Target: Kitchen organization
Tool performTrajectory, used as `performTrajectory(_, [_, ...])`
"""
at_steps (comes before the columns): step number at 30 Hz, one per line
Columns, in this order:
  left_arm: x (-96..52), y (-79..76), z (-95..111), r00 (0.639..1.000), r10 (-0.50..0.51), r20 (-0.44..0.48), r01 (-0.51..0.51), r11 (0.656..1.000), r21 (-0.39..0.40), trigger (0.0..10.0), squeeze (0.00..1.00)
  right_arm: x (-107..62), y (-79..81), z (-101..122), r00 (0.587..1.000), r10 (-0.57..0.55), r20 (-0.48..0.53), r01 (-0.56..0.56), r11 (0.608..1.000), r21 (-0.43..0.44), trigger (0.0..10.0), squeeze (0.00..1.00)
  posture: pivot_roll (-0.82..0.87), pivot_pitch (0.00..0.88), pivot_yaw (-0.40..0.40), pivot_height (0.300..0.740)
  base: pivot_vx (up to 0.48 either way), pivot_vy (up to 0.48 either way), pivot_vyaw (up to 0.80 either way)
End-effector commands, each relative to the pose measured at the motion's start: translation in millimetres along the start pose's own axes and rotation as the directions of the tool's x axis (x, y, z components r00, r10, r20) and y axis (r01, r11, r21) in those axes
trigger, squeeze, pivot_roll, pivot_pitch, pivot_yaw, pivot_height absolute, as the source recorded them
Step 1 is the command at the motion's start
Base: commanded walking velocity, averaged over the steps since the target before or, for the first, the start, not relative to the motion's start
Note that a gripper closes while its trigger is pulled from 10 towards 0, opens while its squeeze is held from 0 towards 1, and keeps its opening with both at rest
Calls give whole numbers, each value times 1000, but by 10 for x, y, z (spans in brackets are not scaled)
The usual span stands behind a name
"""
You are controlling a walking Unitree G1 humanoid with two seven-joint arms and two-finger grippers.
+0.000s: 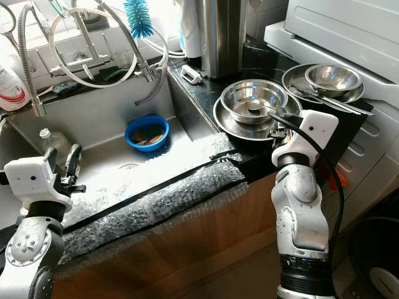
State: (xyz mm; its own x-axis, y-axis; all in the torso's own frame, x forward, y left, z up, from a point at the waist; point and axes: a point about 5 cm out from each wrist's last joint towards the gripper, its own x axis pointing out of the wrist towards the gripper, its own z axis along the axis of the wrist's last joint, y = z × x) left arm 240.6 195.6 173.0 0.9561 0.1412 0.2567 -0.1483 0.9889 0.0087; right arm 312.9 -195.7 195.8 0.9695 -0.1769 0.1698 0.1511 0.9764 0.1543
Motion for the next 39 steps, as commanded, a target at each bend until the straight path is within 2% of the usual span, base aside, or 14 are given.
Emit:
performTrajectory(1, [12,13,-14,1000,1,-5,-1,1000,10,10000,0,10,30,-17,1000,8,-15,-7,1000,21,0,0,-161,70,116,740,0,0,0])
performTrajectory(10, [25,12,-11,1000,3,-2,-3,1000,14,10000,0,11,82,5,1000,25,1,-25,999,44,0,0,-160,71,114,740,0,0,0])
performTrajectory(17, [48,20,14,1000,4,9,-5,1000,25,10000,0,8,183,148,993,84,88,-90,993,73,0,0,-160,71,114,740,0,0,0])
performTrajectory(18, [53,24,27,1000,7,13,-7,1000,28,10000,0,0,213,176,989,102,108,-111,991,81,3451,0,-158,71,113,740,0,0,0])
performTrajectory(19, [60,29,42,1000,9,19,-10,999,31,10000,0,-9,244,212,984,120,133,-132,987,86,9216,0,-158,71,113,740,0,0,0])
performTrajectory(20, [60,29,42,1000,9,19,-10,999,31,10000,0,-9,244,212,984,120,133,-132,987,86,9216,0,-158,71,113,740,0,0,0])
performTrajectory(21, [68,40,69,999,14,29,-15,999,31,10000,0,-20,286,294,974,143,178,-160,983,85,10000,0,-158,71,114,740,0,0,0])
performTrajectory(26, [125,63,187,997,30,68,-31,999,14,10000,0,-55,448,504,928,249,277,-290,950,118,10000,0,-160,72,114,740,0,0,0])
performTrajectory(30, [168,56,278,996,36,87,-29,997,-76,10000,0,-140,639,476,867,426,257,-494,800,340,10000,0,-163,73,113,740,0,0,0])
performTrajectory(35, [194,67,328,996,36,77,-16,970,-242,10000,0,-269,722,395,802,548,235,-591,678,436,10000,0,-160,73,112,740,0,0,0])
performTrajectory(36, [196,44,330,998,19,66,2,954,-299,10000,0,-303,733,372,787,573,230,-606,645,465,10000,0,-160,73,112,740,0,0,0])
performTrajectory(37, [195,-41,329,998,-25,51,44,908,-416,10000,0,-387,765,328,734,640,229,-645,551,530,10000,0,-161,74,112,740,0,0,0])
performTrajectory(38, [194,-100,330,998,-54,44,69,862,-502,10000,0,-441,785,313,694,680,238,-670,489,558,10000,0,-161,74,112,740,0,0,0])
performTrajectory(39, [194,-100,330,998,-54,44,69,862,-502,10000,0,-441,785,313,694,680,238,-670,489,558,10000,0,-161,74,112,740,0,0,0])
